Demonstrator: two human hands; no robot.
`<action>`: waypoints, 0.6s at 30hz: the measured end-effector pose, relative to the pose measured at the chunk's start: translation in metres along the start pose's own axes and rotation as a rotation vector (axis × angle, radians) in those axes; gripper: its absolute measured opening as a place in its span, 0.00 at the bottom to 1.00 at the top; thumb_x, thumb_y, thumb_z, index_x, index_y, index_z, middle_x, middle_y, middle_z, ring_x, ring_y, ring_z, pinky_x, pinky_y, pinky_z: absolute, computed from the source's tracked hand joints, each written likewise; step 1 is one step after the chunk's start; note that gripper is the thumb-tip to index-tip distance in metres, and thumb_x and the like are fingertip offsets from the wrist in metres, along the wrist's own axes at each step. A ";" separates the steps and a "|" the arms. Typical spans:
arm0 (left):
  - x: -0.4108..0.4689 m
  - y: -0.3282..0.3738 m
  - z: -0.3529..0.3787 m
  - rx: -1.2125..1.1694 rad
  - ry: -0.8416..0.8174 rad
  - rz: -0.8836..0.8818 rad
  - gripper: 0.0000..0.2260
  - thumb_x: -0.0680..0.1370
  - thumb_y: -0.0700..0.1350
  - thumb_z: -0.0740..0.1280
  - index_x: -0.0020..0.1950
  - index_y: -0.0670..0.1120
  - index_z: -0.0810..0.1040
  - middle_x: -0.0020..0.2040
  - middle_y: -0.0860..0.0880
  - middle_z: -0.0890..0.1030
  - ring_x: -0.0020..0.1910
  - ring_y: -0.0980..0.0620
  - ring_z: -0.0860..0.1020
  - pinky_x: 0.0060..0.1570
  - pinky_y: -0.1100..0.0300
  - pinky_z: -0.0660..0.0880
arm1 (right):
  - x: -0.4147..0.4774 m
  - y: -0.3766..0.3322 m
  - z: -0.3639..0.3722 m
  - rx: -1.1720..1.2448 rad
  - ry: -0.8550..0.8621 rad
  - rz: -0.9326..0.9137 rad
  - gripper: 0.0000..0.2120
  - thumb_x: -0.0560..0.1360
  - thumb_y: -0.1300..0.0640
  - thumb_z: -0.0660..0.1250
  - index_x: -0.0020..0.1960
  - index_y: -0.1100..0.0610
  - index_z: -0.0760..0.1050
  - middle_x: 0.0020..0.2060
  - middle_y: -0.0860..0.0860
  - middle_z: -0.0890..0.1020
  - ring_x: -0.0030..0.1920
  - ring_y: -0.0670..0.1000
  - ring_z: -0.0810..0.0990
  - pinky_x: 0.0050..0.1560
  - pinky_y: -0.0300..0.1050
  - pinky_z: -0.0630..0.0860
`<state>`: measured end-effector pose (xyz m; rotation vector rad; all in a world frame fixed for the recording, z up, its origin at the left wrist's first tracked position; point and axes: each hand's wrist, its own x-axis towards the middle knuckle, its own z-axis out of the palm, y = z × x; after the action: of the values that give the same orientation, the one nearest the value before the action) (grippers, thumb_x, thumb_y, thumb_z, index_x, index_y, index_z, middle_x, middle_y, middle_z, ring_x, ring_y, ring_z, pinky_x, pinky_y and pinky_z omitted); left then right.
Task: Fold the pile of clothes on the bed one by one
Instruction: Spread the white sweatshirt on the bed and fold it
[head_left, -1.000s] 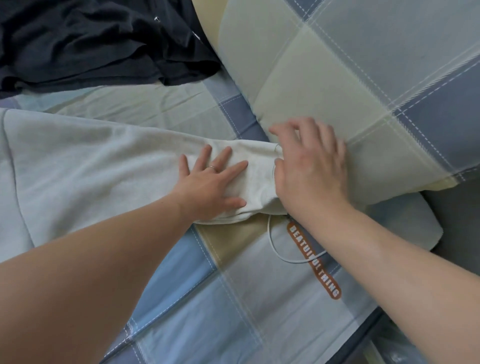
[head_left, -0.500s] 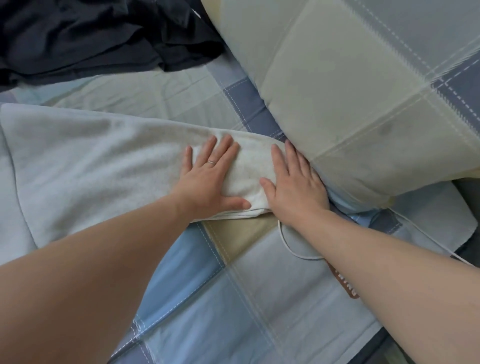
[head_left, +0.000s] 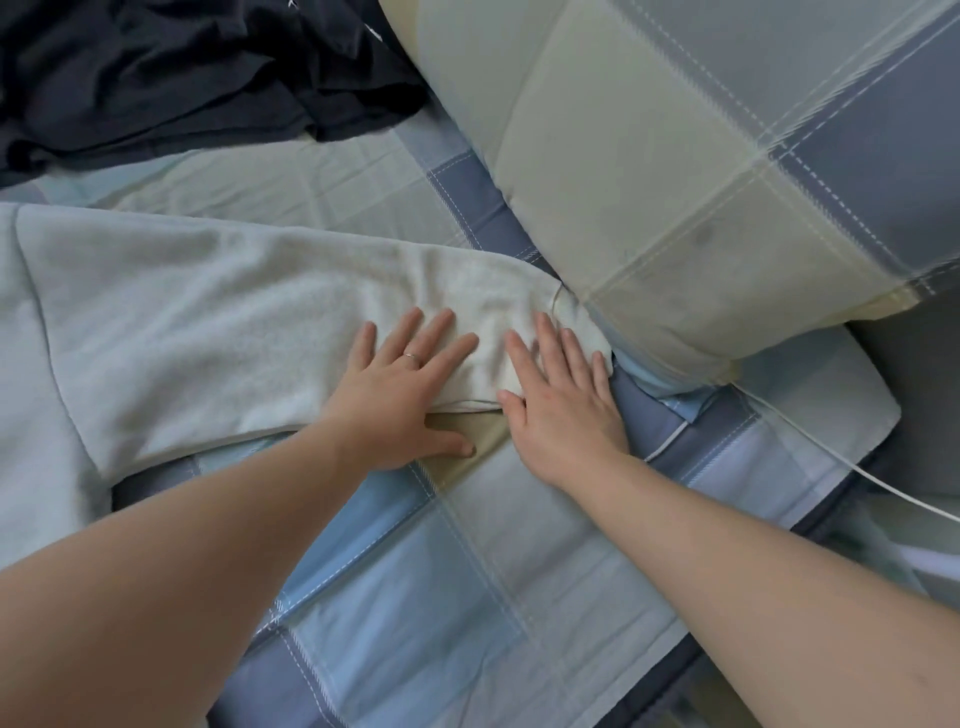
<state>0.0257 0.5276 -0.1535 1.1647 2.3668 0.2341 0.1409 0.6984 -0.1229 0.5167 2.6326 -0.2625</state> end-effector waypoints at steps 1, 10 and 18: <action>-0.004 0.002 0.001 0.033 0.011 -0.010 0.46 0.71 0.74 0.63 0.80 0.64 0.41 0.82 0.55 0.39 0.81 0.47 0.38 0.77 0.39 0.40 | -0.008 0.002 0.001 -0.011 -0.014 -0.012 0.31 0.84 0.41 0.48 0.81 0.44 0.37 0.80 0.48 0.33 0.80 0.53 0.35 0.79 0.57 0.36; 0.003 0.045 -0.017 0.016 0.162 -0.193 0.24 0.81 0.36 0.55 0.75 0.54 0.66 0.68 0.49 0.71 0.67 0.40 0.66 0.62 0.29 0.65 | -0.049 -0.003 0.001 0.443 0.271 0.082 0.24 0.80 0.53 0.65 0.75 0.54 0.67 0.75 0.54 0.67 0.75 0.56 0.63 0.73 0.52 0.62; -0.039 0.040 -0.060 -0.301 0.282 -0.105 0.25 0.80 0.36 0.56 0.76 0.52 0.69 0.71 0.50 0.74 0.68 0.44 0.72 0.63 0.45 0.72 | -0.028 -0.044 -0.049 2.192 -0.172 0.791 0.34 0.71 0.29 0.68 0.64 0.56 0.77 0.57 0.58 0.83 0.57 0.59 0.82 0.55 0.52 0.80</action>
<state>0.0440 0.5262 -0.0734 0.9103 2.5097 0.7333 0.1277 0.6628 -0.0623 1.7202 0.6758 -2.4919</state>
